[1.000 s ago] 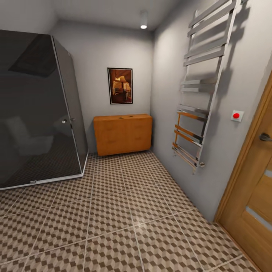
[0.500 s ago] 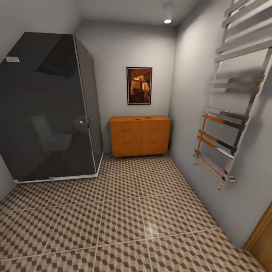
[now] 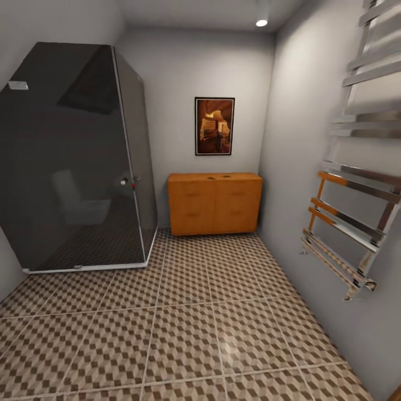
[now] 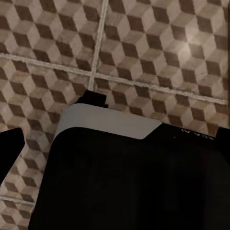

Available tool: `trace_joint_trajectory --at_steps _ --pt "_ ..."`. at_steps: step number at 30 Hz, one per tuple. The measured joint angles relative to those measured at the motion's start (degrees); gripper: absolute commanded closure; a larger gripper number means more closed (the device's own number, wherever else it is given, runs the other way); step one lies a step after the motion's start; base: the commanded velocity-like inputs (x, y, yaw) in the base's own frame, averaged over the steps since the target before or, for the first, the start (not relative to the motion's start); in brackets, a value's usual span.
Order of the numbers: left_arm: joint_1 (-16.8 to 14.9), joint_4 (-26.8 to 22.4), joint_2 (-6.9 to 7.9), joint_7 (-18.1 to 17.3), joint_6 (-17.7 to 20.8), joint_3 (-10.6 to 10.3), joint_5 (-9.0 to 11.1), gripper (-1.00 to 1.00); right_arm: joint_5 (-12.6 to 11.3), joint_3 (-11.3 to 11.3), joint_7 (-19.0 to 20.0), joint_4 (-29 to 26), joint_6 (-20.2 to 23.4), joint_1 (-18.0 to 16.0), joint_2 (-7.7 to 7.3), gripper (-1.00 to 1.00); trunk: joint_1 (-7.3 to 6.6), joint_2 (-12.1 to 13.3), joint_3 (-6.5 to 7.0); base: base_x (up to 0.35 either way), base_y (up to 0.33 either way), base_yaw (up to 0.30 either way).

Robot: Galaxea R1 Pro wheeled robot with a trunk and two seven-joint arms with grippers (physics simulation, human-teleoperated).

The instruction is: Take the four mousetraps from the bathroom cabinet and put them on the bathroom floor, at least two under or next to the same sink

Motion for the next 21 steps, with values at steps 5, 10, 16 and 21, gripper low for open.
trace_joint_trajectory --at_steps 5,10,16,21 --pt "-0.01 0.01 -0.04 0.0 0.01 0.02 -0.01 -1.0 -0.09 -0.03 -0.06 0.0 -0.06 0.0 0.04 -1.0 0.0 0.0 0.0 0.323 0.0 -0.074" --pt "-0.01 0.02 -0.07 -0.01 0.06 0.0 -0.02 -1.0 -0.22 -0.1 -0.09 0.0 -0.06 0.01 0.05 -1.0 0.0 0.0 0.02 0.323 0.0 -0.187" --pt "-0.01 0.02 -0.12 -0.01 0.11 -0.04 -0.03 -1.0 -0.32 -0.21 -0.11 0.0 -0.01 0.01 0.01 -1.0 0.0 0.0 0.11 0.323 0.0 -0.232" --pt "-0.01 0.02 -0.14 -0.01 0.11 -0.03 -0.03 -1.0 -0.34 -0.27 -0.11 0.0 0.01 0.01 0.0 -1.0 0.0 0.0 0.21 0.323 0.0 -0.246"
